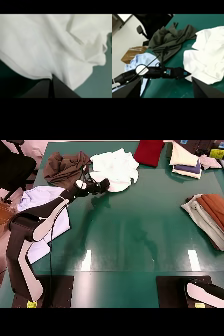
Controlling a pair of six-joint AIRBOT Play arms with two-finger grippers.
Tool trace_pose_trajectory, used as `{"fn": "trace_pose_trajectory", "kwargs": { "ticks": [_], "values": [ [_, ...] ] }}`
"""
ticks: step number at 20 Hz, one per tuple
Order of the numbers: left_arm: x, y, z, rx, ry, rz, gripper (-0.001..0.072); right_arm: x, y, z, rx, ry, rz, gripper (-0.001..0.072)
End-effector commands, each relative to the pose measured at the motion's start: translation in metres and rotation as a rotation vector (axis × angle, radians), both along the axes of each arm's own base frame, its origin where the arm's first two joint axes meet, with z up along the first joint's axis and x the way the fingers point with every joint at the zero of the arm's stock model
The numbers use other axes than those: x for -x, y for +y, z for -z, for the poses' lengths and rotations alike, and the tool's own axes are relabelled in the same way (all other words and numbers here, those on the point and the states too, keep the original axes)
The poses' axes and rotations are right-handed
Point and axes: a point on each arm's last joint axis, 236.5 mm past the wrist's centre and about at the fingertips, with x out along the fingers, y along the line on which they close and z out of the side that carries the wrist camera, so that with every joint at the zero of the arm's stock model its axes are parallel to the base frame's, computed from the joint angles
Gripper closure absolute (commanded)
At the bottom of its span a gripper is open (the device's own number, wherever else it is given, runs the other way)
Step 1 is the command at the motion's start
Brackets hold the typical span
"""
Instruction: Fold the shirts.
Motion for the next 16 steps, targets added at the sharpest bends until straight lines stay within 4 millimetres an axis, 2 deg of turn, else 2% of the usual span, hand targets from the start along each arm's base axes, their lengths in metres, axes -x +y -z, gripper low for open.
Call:
{"fn": "trace_pose_trajectory", "kwargs": {
  "ticks": [1,3,4,6,7,8,12,14,16],
  "values": [
    [0.054,-0.037,-0.024,0.011,0.09,0.291,0.0689,-0.011,-0.032,0.001,0.012,-0.003,0.084,0.0029],
    [0.1,-0.042,-0.028,-0.053,0.165,0.452,0.069,-0.015,-0.056,0.007,0.021,0.023,0.142,0.0029],
    [0.124,-0.037,-0.025,-0.121,0.22,0.514,0.0689,-0.014,-0.064,0.008,0.016,0.035,0.156,0.0029],
    [0.172,-0.006,-0.009,-0.378,0.338,0.623,0.0689,-0.011,-0.079,0.007,0.016,0.048,0.183,0.0029],
    [0.198,0.006,-0.007,-0.486,0.388,0.68,0.069,-0.009,-0.086,0.005,0.014,0.047,0.201,0.0029],
    [0.221,0.01,-0.011,-0.553,0.412,0.732,0.0689,-0.008,-0.093,0.002,0.008,0.048,0.223,0.0029],
    [0.326,-0.008,-0.033,-0.622,0.466,0.888,0.0689,0.0,-0.109,0.003,-0.009,0.091,0.261,0.0029],
    [0.383,-0.014,-0.032,-0.641,0.494,0.968,0.0689,0.005,-0.11,0.025,0.026,0.169,0.258,0.0029],
    [0.443,-0.022,-0.023,-0.654,0.522,1.088,0.0689,0.014,-0.1,0.064,0.044,0.283,0.222,0.0029]
  ]
}}
